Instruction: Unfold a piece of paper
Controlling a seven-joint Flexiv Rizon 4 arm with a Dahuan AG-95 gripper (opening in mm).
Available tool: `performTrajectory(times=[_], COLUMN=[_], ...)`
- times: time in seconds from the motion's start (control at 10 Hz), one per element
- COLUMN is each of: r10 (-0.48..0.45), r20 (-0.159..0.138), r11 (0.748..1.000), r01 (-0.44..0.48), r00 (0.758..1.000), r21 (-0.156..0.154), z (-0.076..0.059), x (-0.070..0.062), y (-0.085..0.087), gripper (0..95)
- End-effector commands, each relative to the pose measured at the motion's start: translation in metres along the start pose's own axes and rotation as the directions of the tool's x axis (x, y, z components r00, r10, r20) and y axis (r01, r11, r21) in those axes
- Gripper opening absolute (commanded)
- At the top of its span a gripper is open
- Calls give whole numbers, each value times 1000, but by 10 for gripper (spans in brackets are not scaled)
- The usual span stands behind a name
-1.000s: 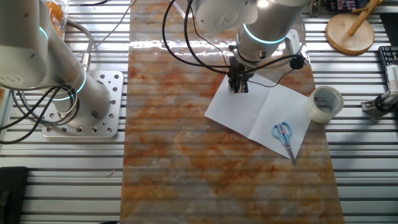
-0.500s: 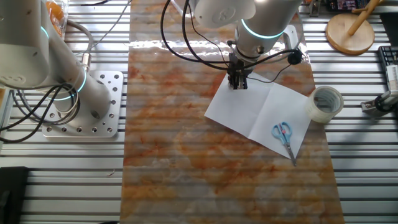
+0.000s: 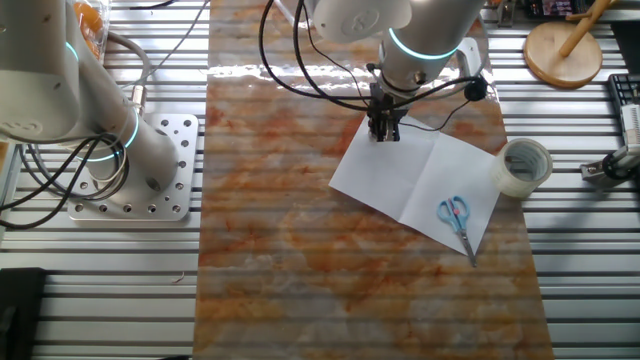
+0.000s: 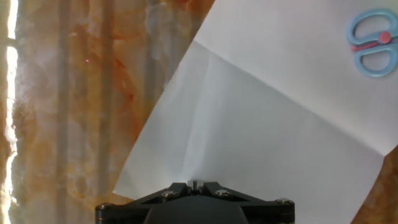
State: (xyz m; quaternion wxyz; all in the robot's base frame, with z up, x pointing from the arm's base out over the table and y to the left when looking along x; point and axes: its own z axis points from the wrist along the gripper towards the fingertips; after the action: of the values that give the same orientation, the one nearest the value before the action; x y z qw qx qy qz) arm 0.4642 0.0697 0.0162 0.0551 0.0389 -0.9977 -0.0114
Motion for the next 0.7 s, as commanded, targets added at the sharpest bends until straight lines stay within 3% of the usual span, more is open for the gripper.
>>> performTrajectory(times=[0.1,0.7], r10=[2,20], r20=[9,15], r11=[1000,1000], r01=[-2,-20], r00=[1000,1000], r21=[0,-5], z=[0,-4], x=[-2,-13], y=[2,17], gripper=[0,0])
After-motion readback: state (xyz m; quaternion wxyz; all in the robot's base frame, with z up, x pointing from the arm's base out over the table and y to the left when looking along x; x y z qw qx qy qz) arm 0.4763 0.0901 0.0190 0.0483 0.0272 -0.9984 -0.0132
